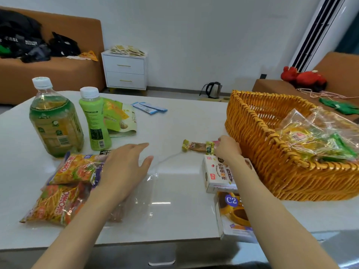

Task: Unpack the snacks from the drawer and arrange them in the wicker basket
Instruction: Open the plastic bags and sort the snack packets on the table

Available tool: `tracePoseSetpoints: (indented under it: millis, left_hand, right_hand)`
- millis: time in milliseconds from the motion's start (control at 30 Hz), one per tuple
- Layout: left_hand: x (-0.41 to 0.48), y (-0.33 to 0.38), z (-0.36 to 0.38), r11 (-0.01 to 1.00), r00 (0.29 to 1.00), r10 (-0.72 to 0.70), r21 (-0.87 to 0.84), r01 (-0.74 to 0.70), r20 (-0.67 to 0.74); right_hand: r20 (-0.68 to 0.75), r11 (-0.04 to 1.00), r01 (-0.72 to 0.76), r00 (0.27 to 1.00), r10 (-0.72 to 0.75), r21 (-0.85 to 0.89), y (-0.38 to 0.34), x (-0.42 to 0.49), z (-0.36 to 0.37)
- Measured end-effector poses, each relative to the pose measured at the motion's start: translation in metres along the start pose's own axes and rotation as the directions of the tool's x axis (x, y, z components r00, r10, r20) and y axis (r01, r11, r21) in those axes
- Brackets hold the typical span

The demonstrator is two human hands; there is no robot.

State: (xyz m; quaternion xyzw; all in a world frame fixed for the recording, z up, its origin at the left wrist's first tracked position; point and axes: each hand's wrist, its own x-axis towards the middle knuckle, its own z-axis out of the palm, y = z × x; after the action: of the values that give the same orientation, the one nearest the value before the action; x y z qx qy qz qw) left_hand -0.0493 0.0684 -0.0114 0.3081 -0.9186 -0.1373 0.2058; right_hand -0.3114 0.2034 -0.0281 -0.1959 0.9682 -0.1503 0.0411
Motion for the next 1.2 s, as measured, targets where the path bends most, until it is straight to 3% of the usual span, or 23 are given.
tracePoseSetpoints:
  millis: [100,267,433,567,633,733,833,1033,1200]
  left_hand:
    - [0.004,0.007,0.006,1.000,1.000,0.003,-0.031,-0.003,-0.006]
    - [0.013,0.012,0.011,0.999,1.000,0.011,-0.048,-0.012,-0.005]
    - [0.014,0.010,0.017,0.995,1.000,0.000,-0.101,0.000,-0.006]
    - [0.014,0.014,0.011,0.940,0.998,-0.057,-0.337,0.045,-0.024]
    - [0.015,0.017,0.005,0.868,0.994,-0.110,-0.489,0.083,-0.027]
    - [0.012,0.023,-0.011,0.680,0.983,-0.179,-0.718,0.152,0.039]
    - [-0.002,0.026,-0.028,0.550,0.975,-0.188,-0.810,0.204,0.118]
    - [-0.032,0.010,-0.050,0.552,0.978,-0.181,-0.812,0.191,0.108]
    - [-0.051,-0.002,-0.057,0.566,0.973,-0.175,-0.793,0.224,0.150]
  right_hand:
    - [0.018,0.999,0.031,0.999,-0.031,0.024,-0.002,0.010,0.005]
    - [0.017,0.995,-0.062,0.998,0.061,0.074,-0.009,0.020,0.014]
    - [-0.243,0.951,0.172,0.964,-0.109,0.257,-0.021,0.015,0.010]
    - [-0.299,0.817,0.390,0.912,-0.281,0.425,-0.044,-0.005,-0.014]
    - [-0.282,0.739,0.477,0.878,-0.386,0.475,-0.055,-0.026,-0.028]
    - [-0.230,0.607,0.550,0.819,-0.525,0.573,-0.069,-0.073,-0.046]
    - [-0.142,0.580,0.567,0.776,-0.615,0.585,-0.074,-0.116,-0.044]
    - [-0.036,0.580,0.520,0.763,-0.645,0.627,-0.080,-0.159,-0.040]
    - [0.141,0.594,0.354,0.765,-0.628,0.722,-0.073,-0.167,-0.040]
